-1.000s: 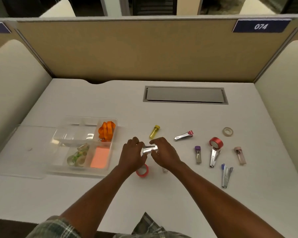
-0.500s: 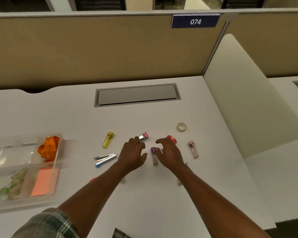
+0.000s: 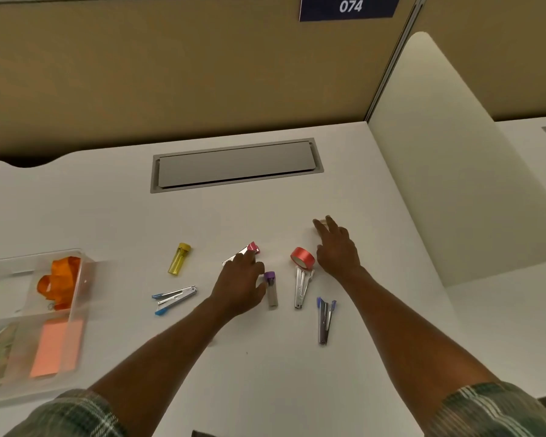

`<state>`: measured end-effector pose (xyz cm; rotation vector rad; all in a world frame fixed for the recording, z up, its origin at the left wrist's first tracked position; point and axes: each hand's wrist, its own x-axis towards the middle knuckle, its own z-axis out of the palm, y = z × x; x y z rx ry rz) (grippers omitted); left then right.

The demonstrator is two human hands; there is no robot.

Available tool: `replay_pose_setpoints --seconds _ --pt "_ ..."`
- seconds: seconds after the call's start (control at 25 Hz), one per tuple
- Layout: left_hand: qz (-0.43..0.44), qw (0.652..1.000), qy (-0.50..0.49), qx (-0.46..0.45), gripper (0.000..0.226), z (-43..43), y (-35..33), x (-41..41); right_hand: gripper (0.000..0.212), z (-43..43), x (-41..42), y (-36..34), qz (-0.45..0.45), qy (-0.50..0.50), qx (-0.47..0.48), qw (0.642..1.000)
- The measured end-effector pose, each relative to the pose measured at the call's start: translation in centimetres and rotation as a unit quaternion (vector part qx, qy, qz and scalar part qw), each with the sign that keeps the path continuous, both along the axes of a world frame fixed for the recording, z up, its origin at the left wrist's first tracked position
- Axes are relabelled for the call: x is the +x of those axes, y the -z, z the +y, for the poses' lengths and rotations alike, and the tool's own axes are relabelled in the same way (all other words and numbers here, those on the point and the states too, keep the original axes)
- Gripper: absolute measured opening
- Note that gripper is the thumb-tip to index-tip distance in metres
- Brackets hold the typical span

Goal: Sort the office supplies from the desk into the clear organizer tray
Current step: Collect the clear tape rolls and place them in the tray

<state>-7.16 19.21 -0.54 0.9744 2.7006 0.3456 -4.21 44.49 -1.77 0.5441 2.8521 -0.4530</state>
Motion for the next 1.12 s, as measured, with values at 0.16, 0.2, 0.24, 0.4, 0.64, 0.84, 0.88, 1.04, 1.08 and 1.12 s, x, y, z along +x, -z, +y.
replay_pose_setpoints --seconds 0.16,0.2,0.24,0.4,0.64,0.84,0.88,1.04,1.08,1.12 --pt "-0.007 1.000 -0.002 0.005 0.033 -0.3 0.2 -0.3 0.059 0.4 -0.8 1.3 0.008 -0.033 0.056 0.998" --pt "-0.009 1.000 -0.003 0.007 0.034 -0.5 0.3 -0.2 0.055 0.4 -1.0 1.4 0.022 -0.025 0.050 0.998" --pt "-0.011 1.000 -0.004 0.007 0.034 -0.6 0.3 -0.2 0.051 0.4 -1.1 1.4 0.033 -0.017 0.038 0.999" --pt "-0.026 0.999 -0.018 0.013 0.034 -1.4 0.0 0.1 0.039 0.3 -1.3 0.6 0.037 0.013 -0.008 0.999" --pt "-0.232 0.916 -0.236 0.227 0.028 -1.3 -3.3 1.1 0.047 -5.3 -0.6 -4.6 0.208 0.123 -0.255 0.936" --pt "-0.517 0.674 -0.366 0.379 0.048 -1.9 -4.2 3.1 0.031 -15.1 5.9 -4.4 0.183 0.007 -0.369 0.911" --pt "-0.511 0.697 -0.351 0.360 0.046 -2.4 -3.7 3.8 0.030 -16.2 7.0 -3.8 0.172 0.001 -0.365 0.915" --pt "-0.456 0.763 -0.356 0.287 0.046 -5.2 -1.8 7.1 0.040 -18.1 10.4 -2.0 0.142 -0.017 -0.344 0.928" --pt "-0.445 0.777 -0.355 0.269 0.046 -6.0 -1.4 7.7 0.045 -18.1 11.0 -1.6 0.137 -0.023 -0.332 0.933" --pt "-0.439 0.790 -0.349 0.249 0.046 -7.0 -1.0 8.4 0.049 -18.1 11.5 -1.1 0.128 -0.026 -0.319 0.939"
